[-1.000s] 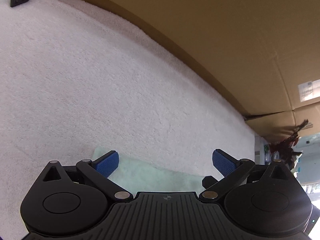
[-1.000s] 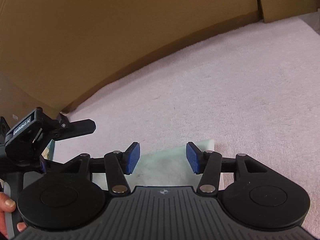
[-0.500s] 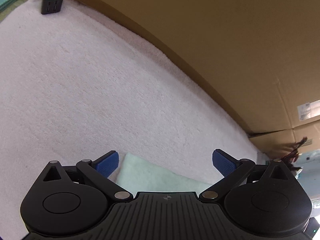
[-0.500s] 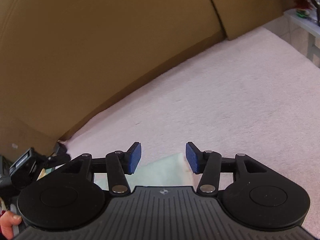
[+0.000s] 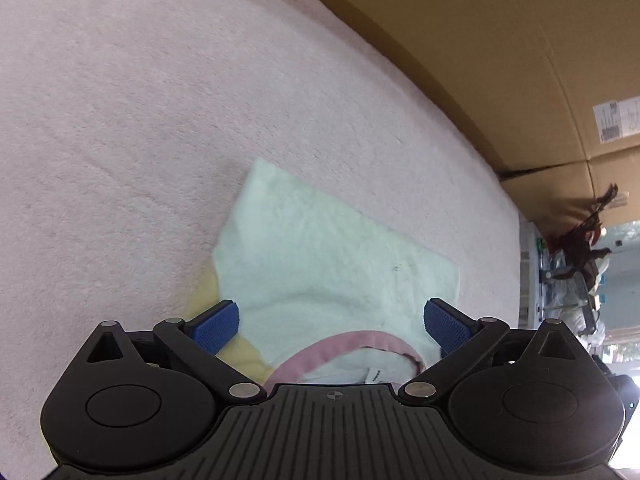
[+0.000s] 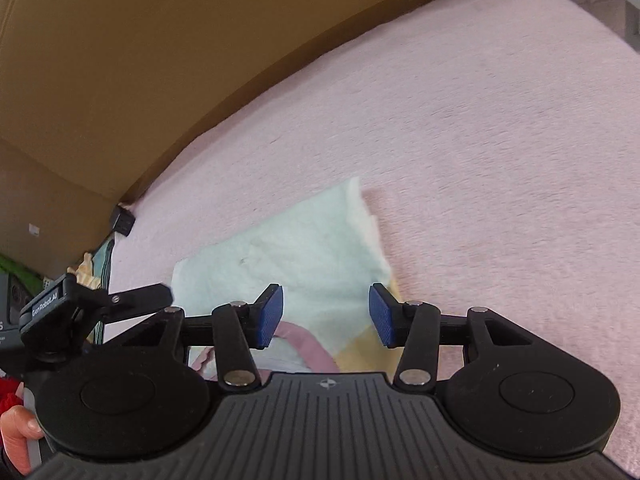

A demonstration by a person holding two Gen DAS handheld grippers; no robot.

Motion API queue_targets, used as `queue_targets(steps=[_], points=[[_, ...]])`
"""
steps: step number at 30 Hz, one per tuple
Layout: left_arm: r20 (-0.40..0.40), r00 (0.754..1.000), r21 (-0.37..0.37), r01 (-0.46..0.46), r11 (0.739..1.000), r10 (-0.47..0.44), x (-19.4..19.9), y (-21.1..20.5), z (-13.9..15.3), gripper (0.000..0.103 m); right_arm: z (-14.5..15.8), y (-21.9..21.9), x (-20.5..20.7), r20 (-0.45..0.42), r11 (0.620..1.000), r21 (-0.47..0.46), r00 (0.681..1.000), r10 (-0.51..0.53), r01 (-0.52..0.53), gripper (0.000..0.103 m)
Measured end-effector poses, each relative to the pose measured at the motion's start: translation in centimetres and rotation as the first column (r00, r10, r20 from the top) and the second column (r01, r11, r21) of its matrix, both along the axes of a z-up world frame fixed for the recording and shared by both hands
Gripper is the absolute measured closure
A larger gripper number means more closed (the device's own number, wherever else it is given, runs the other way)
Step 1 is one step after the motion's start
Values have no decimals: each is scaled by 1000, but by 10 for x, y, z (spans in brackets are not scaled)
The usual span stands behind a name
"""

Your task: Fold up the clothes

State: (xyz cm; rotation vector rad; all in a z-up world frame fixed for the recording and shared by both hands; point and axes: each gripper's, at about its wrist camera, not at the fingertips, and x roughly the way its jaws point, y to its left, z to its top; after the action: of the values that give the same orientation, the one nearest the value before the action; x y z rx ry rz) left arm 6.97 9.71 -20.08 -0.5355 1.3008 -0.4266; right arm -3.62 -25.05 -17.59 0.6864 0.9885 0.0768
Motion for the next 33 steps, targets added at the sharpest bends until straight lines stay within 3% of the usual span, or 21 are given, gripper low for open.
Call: queue_targets(steps=[3, 5, 6, 9, 11, 14, 15, 18, 20, 23, 27, 31, 33], points=[[18, 999, -48, -32, 998, 33, -5, 7, 15, 0, 13, -4, -11, 41, 1000, 13, 999, -25, 24, 44], [49, 999, -30, -5, 1000, 6, -9, -2, 23, 0, 20, 6, -11, 75, 999, 35, 997, 13, -16, 42], [67, 998, 0, 18, 1000, -18, -11, -9, 26, 0, 20, 15, -9, 70, 999, 27, 997, 44, -46, 42], [52, 994, 189, 86, 978, -98, -21, -31, 17, 0, 12, 41, -2, 24, 994, -18, 994, 110, -109, 41], [33, 989, 280, 132, 951, -147, -25, -41, 4, 0, 1, 42, -3, -38, 994, -47, 995, 98, -99, 41], [25, 979, 383, 177, 907, -201, -31, -49, -2, 0, -5, 24, -11, -39, 998, -6, 998, 57, -57, 43], [19, 982, 391, 165, 905, -187, -30, -43, -2, 0, -5, 18, -14, -43, 999, -4, 998, 40, -40, 43], [-6, 993, 398, 111, 910, -119, -27, -23, -5, 0, 1, 1, -24, -51, 999, -42, 999, -11, 9, 40], [-12, 999, 371, 46, 928, -44, -27, -2, -2, 0, 6, -6, -29, -36, 999, -32, 999, -32, 31, 40], [-6, 999, 264, -43, 964, 46, -28, 19, 8, 0, 14, -11, -35, 1, 999, 8, 999, -50, 50, 40], [26, 999, 118, -29, 993, 26, -30, 3, 22, 0, 20, 11, -29, 46, 999, 35, 999, 25, -26, 39], [47, 994, 222, 82, 971, -95, -36, -44, 17, 0, 13, 37, -16, 16, 993, -45, 994, 108, -107, 39], [-4, 992, 267, 124, 956, -127, -38, -58, 0, 0, 7, 40, -13, -12, 991, -56, 992, 124, -125, 39]])
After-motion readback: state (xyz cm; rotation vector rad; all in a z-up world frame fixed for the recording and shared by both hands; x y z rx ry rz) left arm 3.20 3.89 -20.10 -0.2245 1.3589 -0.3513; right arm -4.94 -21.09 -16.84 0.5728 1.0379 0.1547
